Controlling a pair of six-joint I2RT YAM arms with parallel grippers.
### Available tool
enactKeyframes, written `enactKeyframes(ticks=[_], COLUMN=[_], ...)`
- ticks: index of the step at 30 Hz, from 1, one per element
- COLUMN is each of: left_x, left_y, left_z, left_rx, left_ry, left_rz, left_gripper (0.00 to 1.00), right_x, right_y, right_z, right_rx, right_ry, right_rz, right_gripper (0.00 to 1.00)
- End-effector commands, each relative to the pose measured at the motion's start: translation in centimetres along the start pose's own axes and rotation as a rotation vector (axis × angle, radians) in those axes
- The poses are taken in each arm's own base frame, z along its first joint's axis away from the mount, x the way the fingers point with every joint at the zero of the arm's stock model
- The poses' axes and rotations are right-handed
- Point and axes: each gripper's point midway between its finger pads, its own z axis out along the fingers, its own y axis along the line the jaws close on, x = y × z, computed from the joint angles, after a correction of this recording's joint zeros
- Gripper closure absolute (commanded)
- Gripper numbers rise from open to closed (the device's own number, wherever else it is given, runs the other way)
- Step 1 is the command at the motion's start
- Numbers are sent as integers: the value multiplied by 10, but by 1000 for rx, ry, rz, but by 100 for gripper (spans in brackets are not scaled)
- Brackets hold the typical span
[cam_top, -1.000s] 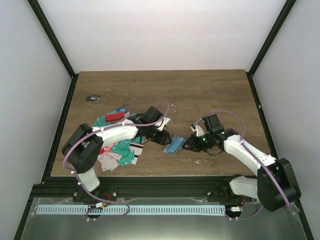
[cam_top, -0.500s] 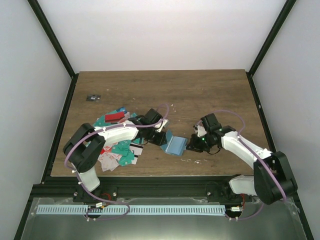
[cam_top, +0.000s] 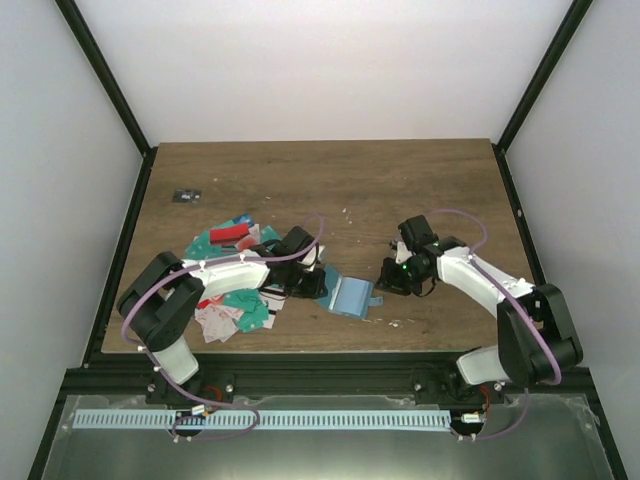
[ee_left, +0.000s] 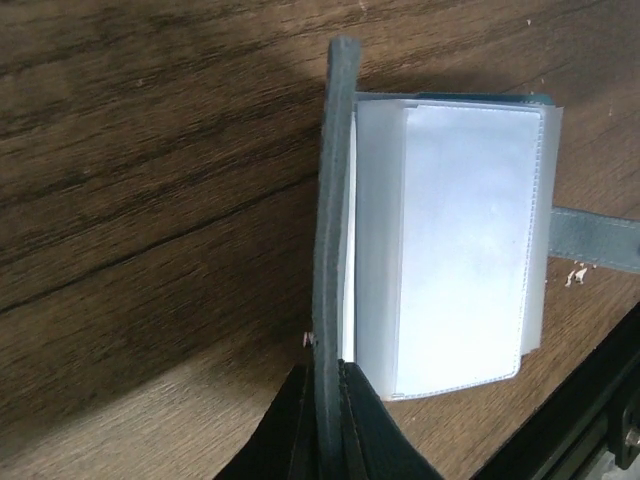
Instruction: Put the credit cards into the card holder
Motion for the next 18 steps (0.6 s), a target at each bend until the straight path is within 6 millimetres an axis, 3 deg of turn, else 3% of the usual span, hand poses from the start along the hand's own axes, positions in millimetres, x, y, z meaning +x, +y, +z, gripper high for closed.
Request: enactKeyframes(ticks=[1, 6, 11, 18], left_x=[2, 0, 2, 12], left_y=[-4, -10, -16, -25], left_z=[-6, -7, -1, 0], left_rx=[17, 51, 124, 226], left_ry=[0, -8, -17, -66], left_rz=[-101, -179, -287, -380], left_gripper=[95, 95, 95, 94], right_x=[-9, 3, 25, 39], right_y=[23, 62, 79, 58], right_z=[-20, -40, -37, -6], right_rx=[-65, -274, -393, -357], right_ry=[-20, 1, 58, 110], right_rz=[-49, -90, -53, 24], right_gripper=[76, 69, 67, 68])
